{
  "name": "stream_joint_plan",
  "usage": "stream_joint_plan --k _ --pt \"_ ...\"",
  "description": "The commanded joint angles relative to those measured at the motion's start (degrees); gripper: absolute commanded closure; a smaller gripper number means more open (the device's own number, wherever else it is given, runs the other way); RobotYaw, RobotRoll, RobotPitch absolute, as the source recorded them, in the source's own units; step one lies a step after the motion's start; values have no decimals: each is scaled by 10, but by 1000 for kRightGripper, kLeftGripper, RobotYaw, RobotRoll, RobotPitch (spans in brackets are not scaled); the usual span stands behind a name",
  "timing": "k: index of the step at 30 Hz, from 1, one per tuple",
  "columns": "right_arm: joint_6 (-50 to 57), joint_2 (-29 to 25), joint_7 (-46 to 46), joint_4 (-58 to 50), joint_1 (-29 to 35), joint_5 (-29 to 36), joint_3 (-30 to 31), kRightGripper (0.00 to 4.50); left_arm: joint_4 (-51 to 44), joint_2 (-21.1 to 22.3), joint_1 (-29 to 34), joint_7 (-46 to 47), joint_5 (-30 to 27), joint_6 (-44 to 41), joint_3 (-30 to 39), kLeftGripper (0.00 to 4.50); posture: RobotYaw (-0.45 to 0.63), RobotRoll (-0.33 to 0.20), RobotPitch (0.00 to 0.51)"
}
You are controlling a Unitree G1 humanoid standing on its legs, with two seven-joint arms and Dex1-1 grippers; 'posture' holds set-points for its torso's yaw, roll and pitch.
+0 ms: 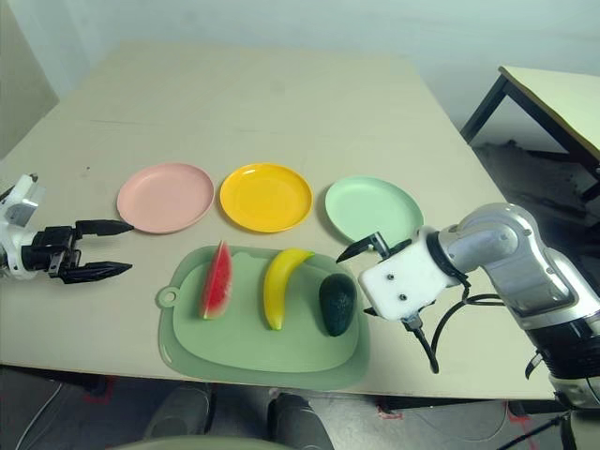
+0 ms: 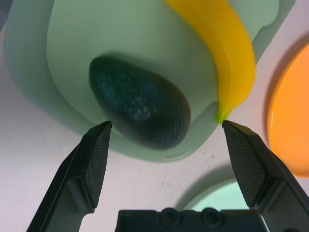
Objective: Place the fruits into color-matched plates.
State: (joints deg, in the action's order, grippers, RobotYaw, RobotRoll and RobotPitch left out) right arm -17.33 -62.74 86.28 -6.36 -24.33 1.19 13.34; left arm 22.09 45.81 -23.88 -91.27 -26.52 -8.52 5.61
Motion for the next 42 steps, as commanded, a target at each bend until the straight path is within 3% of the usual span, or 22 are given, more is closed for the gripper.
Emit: stream_joint_plan --k 1,16,27,35,42 --pt "14 8 8 4 -5 -22 27 0 15 -1 -9 -5 13 11 -10 24 192 0 111" --pt "-12 47 8 57 -26 -58 72 0 -11 1 5 -1 15 10 -6 24 228 0 111" --pt "38 43 9 -9 0 -44 68 0 -17 2 3 -10 19 19 -17 24 225 0 108" --pt "73 38 8 -29 17 -41 66 0 -48 46 6 -12 -52 78 -86 24 231 0 110" --pt "84 34 8 -35 16 -47 66 0 -21 68 -41 -12 -73 134 -150 24 218 0 112"
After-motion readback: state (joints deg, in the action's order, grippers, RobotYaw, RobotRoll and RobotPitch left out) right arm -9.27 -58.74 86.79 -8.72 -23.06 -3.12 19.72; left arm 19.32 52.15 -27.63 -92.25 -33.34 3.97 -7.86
